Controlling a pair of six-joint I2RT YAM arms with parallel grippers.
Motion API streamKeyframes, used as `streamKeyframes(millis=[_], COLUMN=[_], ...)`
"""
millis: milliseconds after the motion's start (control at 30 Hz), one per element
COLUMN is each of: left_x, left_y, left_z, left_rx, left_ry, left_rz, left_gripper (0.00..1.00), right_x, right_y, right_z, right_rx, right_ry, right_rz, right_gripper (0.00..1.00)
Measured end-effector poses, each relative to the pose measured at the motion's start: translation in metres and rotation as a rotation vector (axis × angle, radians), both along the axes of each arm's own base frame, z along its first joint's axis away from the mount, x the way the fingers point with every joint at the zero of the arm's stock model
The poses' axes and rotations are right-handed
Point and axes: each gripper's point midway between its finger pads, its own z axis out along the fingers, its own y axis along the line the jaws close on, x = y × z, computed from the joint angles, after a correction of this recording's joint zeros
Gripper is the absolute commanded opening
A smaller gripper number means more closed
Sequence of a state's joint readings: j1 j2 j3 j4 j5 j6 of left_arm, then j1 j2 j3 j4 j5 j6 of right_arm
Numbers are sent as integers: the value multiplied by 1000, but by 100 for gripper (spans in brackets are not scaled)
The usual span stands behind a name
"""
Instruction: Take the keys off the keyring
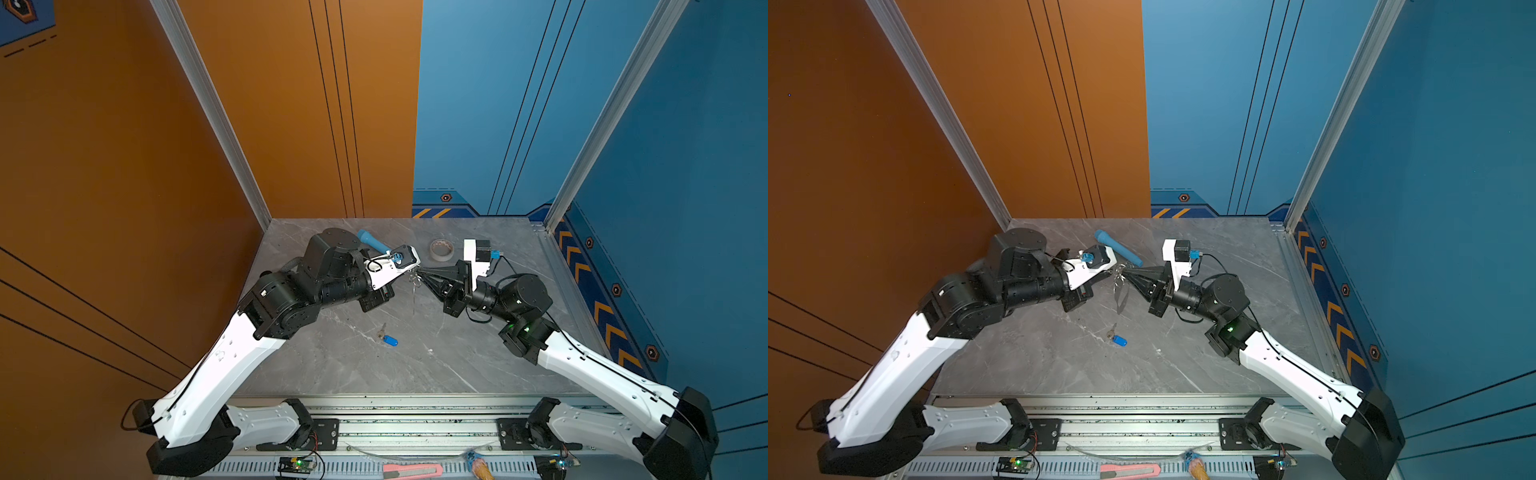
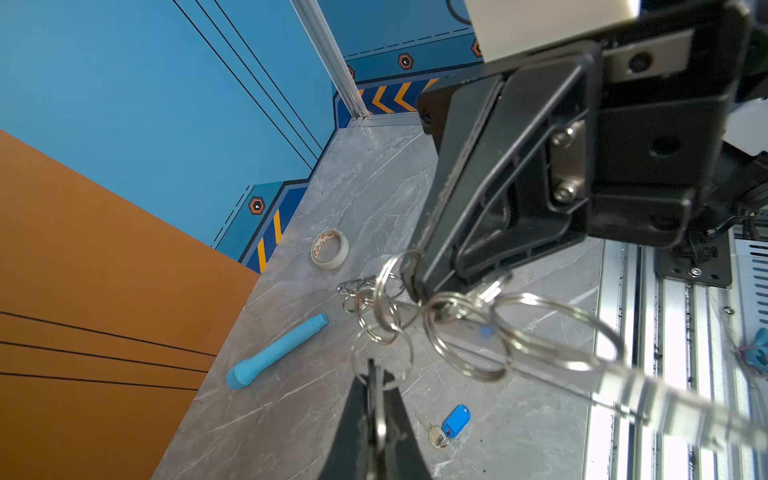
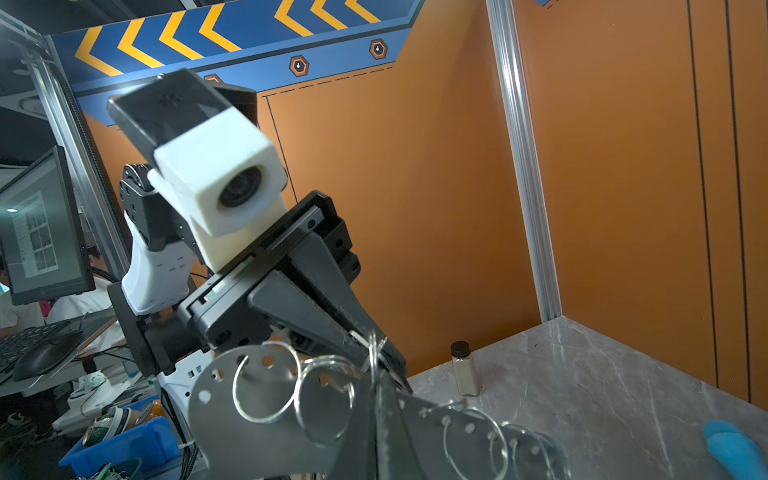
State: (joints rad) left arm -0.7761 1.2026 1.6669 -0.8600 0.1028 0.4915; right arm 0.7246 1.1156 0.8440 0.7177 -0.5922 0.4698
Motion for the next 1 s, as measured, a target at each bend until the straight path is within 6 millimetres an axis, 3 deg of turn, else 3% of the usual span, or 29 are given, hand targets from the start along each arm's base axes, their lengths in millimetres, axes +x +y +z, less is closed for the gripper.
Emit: streamKeyframes(millis=[467, 1000], left_x=[1, -12], left_y=[4, 6], left_z=[3, -3], left_rx=[-65, -40], left_ry=[50, 93], left_rz=[-76, -144], left_gripper=[0, 0], right_x=[-11, -23], right_y=[7, 9], right_z=[-3, -20], right_rx=[-77, -387], right_ry=[-17, -219], right_rz=[91, 122], right_gripper=[0, 0])
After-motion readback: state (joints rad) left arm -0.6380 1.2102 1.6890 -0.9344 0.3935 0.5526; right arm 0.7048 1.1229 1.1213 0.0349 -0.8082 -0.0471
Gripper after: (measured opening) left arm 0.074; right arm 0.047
